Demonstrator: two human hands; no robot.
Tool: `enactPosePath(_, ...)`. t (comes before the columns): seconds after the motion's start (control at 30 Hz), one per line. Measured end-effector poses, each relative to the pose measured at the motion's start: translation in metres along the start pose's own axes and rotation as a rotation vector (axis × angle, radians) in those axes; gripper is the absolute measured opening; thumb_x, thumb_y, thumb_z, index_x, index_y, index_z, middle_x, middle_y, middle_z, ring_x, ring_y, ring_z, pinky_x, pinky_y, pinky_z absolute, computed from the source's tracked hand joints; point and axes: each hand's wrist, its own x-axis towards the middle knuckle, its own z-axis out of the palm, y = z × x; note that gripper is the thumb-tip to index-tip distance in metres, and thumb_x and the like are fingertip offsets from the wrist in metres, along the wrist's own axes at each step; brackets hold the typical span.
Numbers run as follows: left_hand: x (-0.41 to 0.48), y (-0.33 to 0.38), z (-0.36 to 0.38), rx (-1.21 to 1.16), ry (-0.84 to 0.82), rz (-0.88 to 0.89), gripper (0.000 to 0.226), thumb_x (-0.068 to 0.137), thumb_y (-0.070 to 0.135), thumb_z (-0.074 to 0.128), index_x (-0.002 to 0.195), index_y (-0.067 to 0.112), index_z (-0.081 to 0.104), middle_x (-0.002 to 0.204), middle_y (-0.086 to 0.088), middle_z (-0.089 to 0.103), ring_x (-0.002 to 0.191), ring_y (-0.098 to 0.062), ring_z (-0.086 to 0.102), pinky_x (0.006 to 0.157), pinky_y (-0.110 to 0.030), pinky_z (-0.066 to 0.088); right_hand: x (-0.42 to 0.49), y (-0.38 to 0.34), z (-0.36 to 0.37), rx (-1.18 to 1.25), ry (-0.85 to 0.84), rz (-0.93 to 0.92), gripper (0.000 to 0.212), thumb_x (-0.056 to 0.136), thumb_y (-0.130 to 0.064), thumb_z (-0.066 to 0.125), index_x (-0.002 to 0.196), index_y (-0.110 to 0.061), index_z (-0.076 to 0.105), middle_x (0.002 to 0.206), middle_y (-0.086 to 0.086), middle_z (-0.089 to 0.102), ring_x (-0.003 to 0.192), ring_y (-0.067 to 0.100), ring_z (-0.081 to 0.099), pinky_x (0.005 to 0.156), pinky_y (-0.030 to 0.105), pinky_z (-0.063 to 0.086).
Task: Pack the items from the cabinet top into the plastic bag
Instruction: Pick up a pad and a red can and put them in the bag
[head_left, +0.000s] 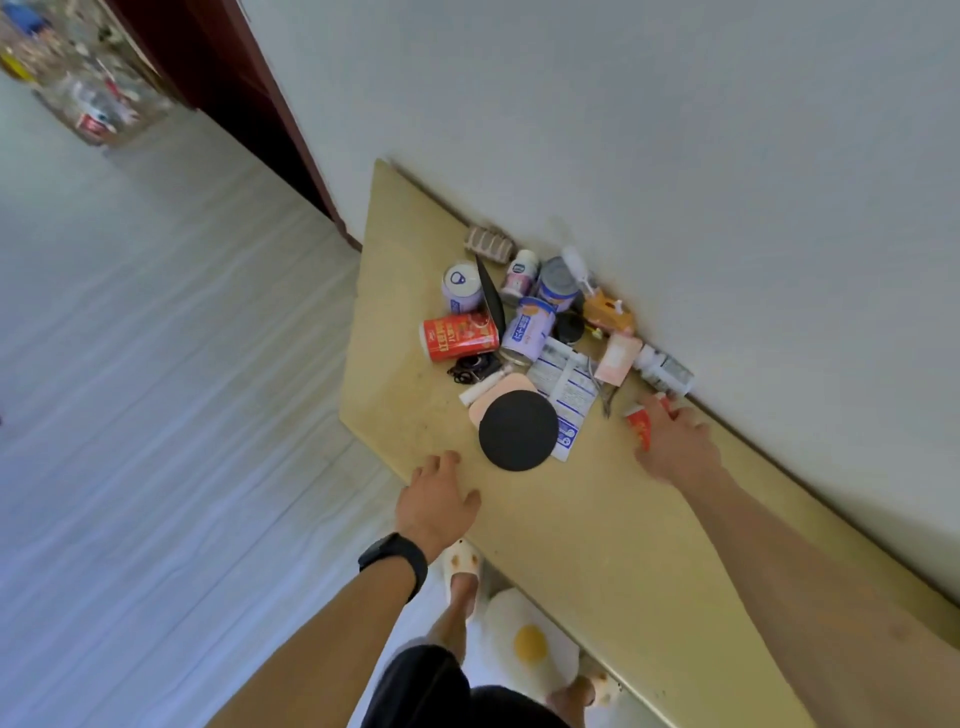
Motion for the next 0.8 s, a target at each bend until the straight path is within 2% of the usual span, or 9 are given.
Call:
enactPosePath(0.07,0.015,0.009,-0.009,-0.124,0.054,-0.017,0.060,0.091,0.043,0.058,0.141,0.019,0.035,0.139,-0.003,0.044,0.124,-0.026,0.049,0.096,-0.045,0.049,-0.011,-0.004,0.008,0.054,0.019,0.029,0.066,0.090,-0.029,0.057,0.145,-0.041,0.023,0.131,0.016,0.039,0.112,0.044,0.050,0.091,0.050,0.047)
enactPosePath(0.2,0.045,0.038,-0.020,-0.314,0.101,-0.115,0.069,0.085,0.048,0.066,0.135,0.012,0.037,0.136,-0.009,0.045,0.120,-0.030,0.052,0.095,-0.046,0.049,-0.048,-0.002,0.035,0.265,-0.065,0.102,0.075,0.085,-0.037,0.061,0.145,-0.042,0.017,0.114,0.012,0.039,0.095,0.045,0.062,0.083,0.049,0.055)
enactPosePath(0.33,0.066,0.051,-0.017,-0.220,0.043,-0.257,0.077,0.079,0.063,0.065,0.126,0.006,0.046,0.123,-0.013,0.052,0.108,-0.031,0.056,0.079,-0.036,0.047,-0.092,0.002,0.063,0.490,-0.124,0.159,0.085,0.081,-0.028,0.067,0.146,-0.039,0.014,0.107,0.009,0.035,0.069,0.037,0.064,0.063,0.037,0.057)
enactPosePath(0.4,0.072,0.047,-0.013,-0.209,-0.014,-0.270,0.073,0.078,0.066,0.063,0.121,0.008,0.056,0.117,-0.012,0.057,0.098,-0.030,0.059,0.077,-0.037,0.051,-0.107,0.004,0.076,0.544,-0.149,0.201,0.091,0.080,-0.026,0.070,0.148,-0.036,0.011,0.112,0.011,0.038,0.070,0.037,0.063,0.057,0.032,0.052)
enactPosePath(0.5,0.073,0.042,-0.008,-0.236,-0.079,-0.196,0.056,0.085,0.060,0.061,0.109,0.009,0.068,0.102,-0.009,0.067,0.086,-0.029,0.063,0.074,-0.037,0.053,-0.120,0.009,0.090,0.600,-0.139,0.252,0.089,0.078,-0.027,0.071,0.146,-0.035,0.014,0.116,0.014,0.043,0.085,0.041,0.065,0.068,0.035,0.052)
enactPosePath(0.57,0.067,0.043,-0.007,-0.290,-0.089,-0.130,0.044,0.090,0.051,0.062,0.101,0.009,0.067,0.099,-0.010,0.069,0.089,-0.031,0.064,0.079,-0.041,0.055,-0.124,0.015,0.091,0.678,-0.134,0.275,0.085,0.074,-0.027,0.075,0.141,-0.032,0.022,0.110,0.012,0.050,0.085,0.037,0.063,0.071,0.034,0.050)
enactPosePath(0.63,0.056,0.047,-0.005,-0.428,-0.078,-0.101,0.033,0.091,0.042,0.065,0.094,0.010,0.061,0.099,-0.011,0.068,0.092,-0.032,0.065,0.082,-0.044,0.056,-0.131,0.022,0.090,0.868,-0.102,0.313,0.082,0.069,-0.022,0.080,0.135,-0.028,0.031,0.099,0.008,0.061,0.080,0.029,0.063,0.072,0.035,0.052)
enactPosePath(0.7,0.039,0.054,-0.005,-0.565,-0.077,-0.087,0.026,0.092,0.037,0.066,0.095,0.012,0.058,0.100,-0.009,0.068,0.093,-0.030,0.067,0.080,-0.044,0.056,-0.146,0.031,0.086,1.095,-0.034,0.369,0.076,0.069,-0.017,0.082,0.129,-0.030,0.036,0.095,0.005,0.066,0.077,0.023,0.065,0.070,0.036,0.054)
enactPosePath(0.8,0.006,0.071,-0.009,-0.721,-0.060,-0.055,0.021,0.095,0.031,0.064,0.105,0.014,0.056,0.100,-0.003,0.068,0.081,-0.021,0.070,0.069,-0.036,0.053,-0.178,0.047,0.076,1.331,0.087,0.411,0.074,0.070,-0.014,0.084,0.124,-0.034,0.038,0.102,0.005,0.067,0.082,0.020,0.068,0.075,0.041,0.058)
